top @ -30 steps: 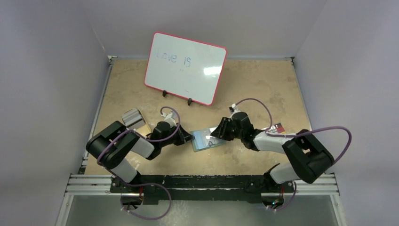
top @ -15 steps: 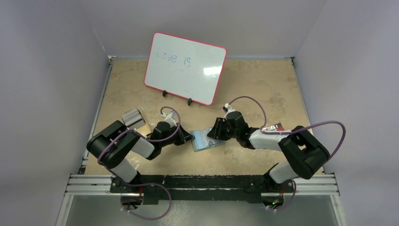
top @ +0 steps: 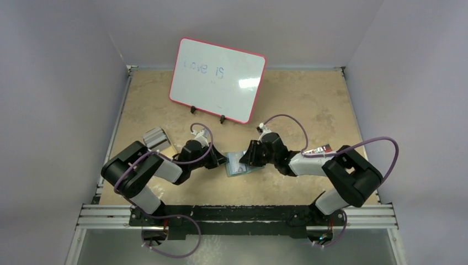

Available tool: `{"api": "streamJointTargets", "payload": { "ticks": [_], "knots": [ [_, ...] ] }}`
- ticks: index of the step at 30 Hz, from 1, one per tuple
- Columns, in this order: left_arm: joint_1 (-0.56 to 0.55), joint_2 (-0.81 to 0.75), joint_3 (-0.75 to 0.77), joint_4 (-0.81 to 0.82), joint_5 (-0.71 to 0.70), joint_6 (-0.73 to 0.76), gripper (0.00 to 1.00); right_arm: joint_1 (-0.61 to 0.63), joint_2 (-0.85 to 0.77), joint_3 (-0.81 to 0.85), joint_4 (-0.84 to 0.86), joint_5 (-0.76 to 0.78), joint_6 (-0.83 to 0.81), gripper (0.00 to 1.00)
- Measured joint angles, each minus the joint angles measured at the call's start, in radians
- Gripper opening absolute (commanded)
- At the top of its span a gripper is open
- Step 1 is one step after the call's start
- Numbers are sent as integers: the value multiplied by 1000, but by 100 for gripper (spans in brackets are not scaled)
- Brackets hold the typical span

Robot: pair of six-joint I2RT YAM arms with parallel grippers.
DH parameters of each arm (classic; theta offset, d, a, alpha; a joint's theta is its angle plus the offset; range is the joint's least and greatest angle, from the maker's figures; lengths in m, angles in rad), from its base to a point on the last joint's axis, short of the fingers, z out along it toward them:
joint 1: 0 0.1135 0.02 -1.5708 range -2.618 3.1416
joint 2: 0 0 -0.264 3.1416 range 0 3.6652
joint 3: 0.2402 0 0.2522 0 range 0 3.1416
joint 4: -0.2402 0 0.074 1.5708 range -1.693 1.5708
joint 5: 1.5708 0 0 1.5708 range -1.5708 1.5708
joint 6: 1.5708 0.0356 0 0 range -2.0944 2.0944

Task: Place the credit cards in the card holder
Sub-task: Insert the credit card into the card holder.

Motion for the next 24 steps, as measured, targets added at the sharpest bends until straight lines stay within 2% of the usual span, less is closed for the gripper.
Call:
{"api": "streamJointTargets", "payload": {
  "ticks": [15,20,24],
  "knots": [
    [0,-42,87,-207,29,90,2,6,-9,13,-3,-27,-88,38],
    [0,-58,92,-238,61,89,7,7,-31,11,-37,-35,-91,29],
    [0,-85,92,-247,92,83,17,9,-131,-9,-106,-2,-87,26]
  ]
}}
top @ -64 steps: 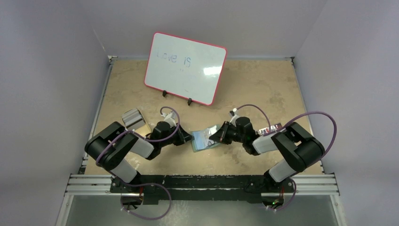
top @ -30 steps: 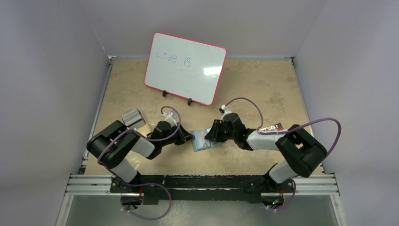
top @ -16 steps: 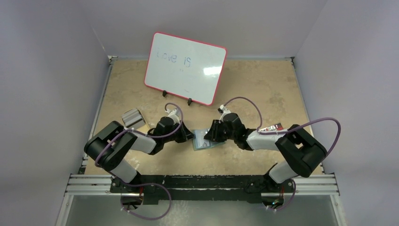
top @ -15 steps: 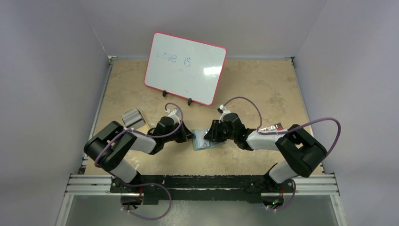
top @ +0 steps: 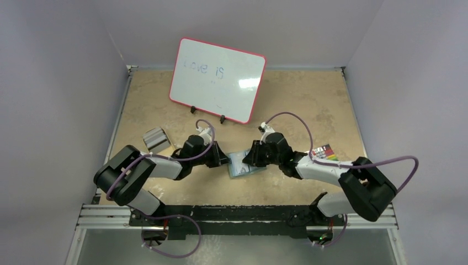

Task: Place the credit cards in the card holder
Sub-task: Insert the credit card into the card holder.

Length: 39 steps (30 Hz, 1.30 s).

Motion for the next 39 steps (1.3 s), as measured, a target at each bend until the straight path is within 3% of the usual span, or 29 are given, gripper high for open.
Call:
{"api": "streamJointTargets", "payload": {
  "ticks": [6,14,24,27,34,39],
  "knots": [
    [0,-4,-3,117,57,-85,28,0,-47,-1,-53,90,-2,28],
    [0,102,-26,364,106,-190,32,0,-6,-8,-63,113,0,29],
    [-17,188,-28,450,120,-221,34,0,-43,-14,-91,142,2,26],
    [-33,188,-6,420,119,-201,29,0,-91,-14,-119,168,1,26],
    [-53,165,45,319,99,-143,5,0,-145,-13,-215,252,-3,26],
    [-54,91,50,172,76,-75,0,0,-138,-13,-241,279,-4,25]
  ]
}}
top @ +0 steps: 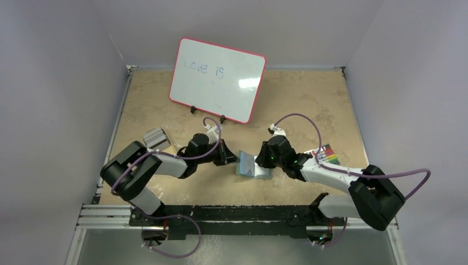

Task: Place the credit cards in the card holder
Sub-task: Insert the credit card into the card holder, then turn over the card slot in the card holder.

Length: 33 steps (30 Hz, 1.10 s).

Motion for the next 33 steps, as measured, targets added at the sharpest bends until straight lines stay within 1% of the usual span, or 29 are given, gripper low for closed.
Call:
{"api": "streamJointTargets", "payload": {
  "ticks": [5,8,12,14,19,24,27,33],
  "knots": [
    [0,-106,28,-173,-26,82,2,0,57,0,52,-8,-3,23],
    [0,-143,39,-222,-34,106,10,2,113,0,107,-25,1,23],
    [0,-153,40,-247,-35,111,21,6,145,2,166,-44,2,23],
    [0,-152,40,-252,-35,108,25,6,152,2,182,-54,3,23],
    [0,-139,40,-222,-29,97,28,6,169,2,213,-67,5,23],
    [0,-113,40,-183,-29,81,28,6,186,2,241,-84,11,22],
    [0,-93,40,-168,-29,77,26,6,186,1,243,-85,13,22],
    [0,-76,40,-141,-29,60,8,6,186,-11,264,-85,18,22]
  ]
}}
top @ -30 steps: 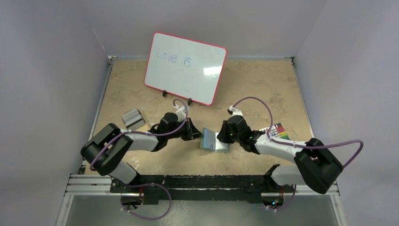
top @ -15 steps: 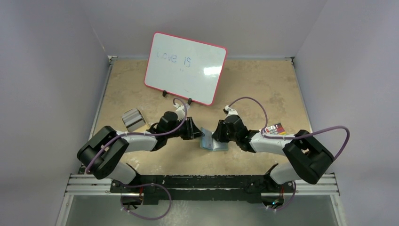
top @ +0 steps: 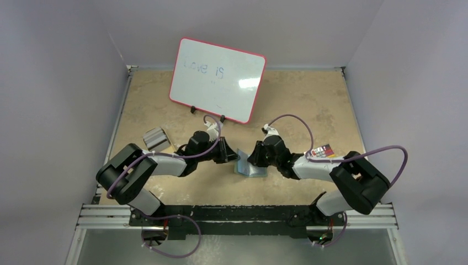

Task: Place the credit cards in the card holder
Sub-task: Turn over the card slot in the card holder.

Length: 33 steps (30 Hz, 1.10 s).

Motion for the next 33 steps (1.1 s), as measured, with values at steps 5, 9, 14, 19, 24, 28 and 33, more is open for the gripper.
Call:
{"api": "streamJointTargets", "payload": {
  "ticks": [5,9,14,19,24,28,33],
  "knots": [
    [0,-5,0,-2,-1,-7,0,0,0,-9,21,-6,3,22],
    [0,-39,0,-30,-2,-7,0,3,19,-11,57,-34,11,22],
    [0,-92,-4,-76,-6,-7,0,9,46,-11,105,-72,18,23],
    [0,-118,-6,-95,-9,-3,0,11,58,-11,129,-87,21,23],
    [0,-118,-8,-98,-9,-2,0,11,69,-11,143,-97,22,24],
    [0,-119,-10,-114,-21,5,0,11,69,-9,140,-99,22,29],
    [0,-154,7,-216,-56,55,0,11,26,4,63,-90,21,35]
  ]
}}
